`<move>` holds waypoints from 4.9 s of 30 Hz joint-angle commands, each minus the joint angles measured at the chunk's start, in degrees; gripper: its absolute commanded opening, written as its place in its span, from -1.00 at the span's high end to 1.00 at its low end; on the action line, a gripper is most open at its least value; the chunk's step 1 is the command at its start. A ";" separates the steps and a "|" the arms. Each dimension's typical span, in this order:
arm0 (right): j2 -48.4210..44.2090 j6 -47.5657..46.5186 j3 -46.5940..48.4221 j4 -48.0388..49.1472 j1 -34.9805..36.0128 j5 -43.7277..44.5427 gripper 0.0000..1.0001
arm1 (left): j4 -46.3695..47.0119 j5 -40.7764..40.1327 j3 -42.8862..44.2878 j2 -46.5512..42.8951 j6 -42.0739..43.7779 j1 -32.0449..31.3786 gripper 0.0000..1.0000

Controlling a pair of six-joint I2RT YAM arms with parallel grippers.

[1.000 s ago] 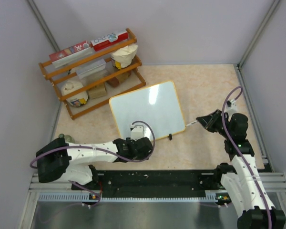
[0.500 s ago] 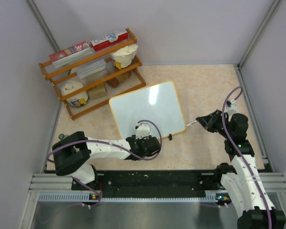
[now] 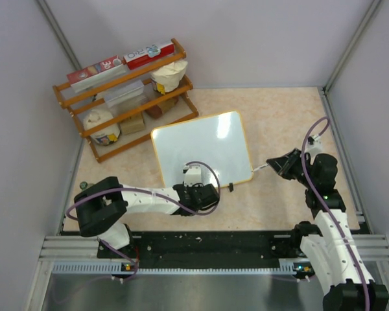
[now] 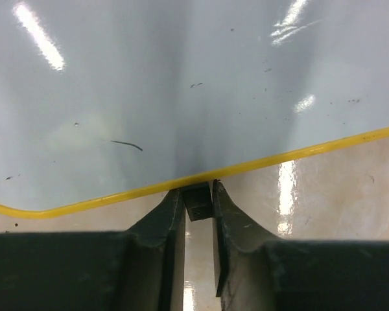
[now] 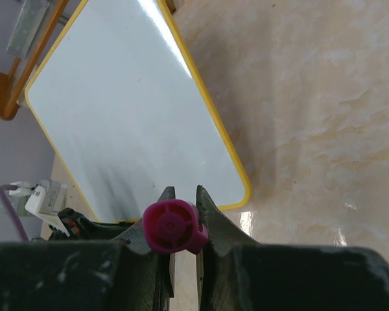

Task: Write a sentence on the whiteboard
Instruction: Move the whiteboard to the center of the board.

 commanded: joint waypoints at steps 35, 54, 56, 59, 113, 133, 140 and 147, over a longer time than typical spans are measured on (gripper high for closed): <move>-1.53 3.47 3.88 3.35 -0.46 -5.46 1.00 | -1.85 14.07 0.93 -0.63 -4.82 -9.15 1.00; -3.02 4.88 5.02 3.00 -0.37 -6.60 1.00 | 3.42 19.44 2.86 3.05 -0.35 -11.70 -0.14; -3.02 4.88 5.11 2.91 -0.46 -6.77 1.00 | 4.56 20.14 3.56 4.11 1.06 -11.70 -0.15; -3.03 4.88 5.29 2.74 -0.37 -6.69 1.00 | 5.01 21.11 5.66 6.40 3.26 -11.79 -0.14; -0.48 -2.42 6.43 -0.69 3.31 -6.17 1.00 | 0.17 51.50 7.97 -38.50 39.30 36.00 -0.83; 8.14 -8.92 17.68 -9.39 30.12 26.79 1.00 | 2.37 77.71 -4.95 -42.99 34.73 71.96 -0.83; 8.58 -8.66 17.59 -6.32 30.74 25.39 1.00 | 4.21 80.17 -7.50 -42.38 34.73 73.55 -0.83; 6.38 -8.05 16.01 -5.18 30.74 24.78 1.00 | 6.41 81.32 -8.82 -42.38 34.38 73.55 -0.83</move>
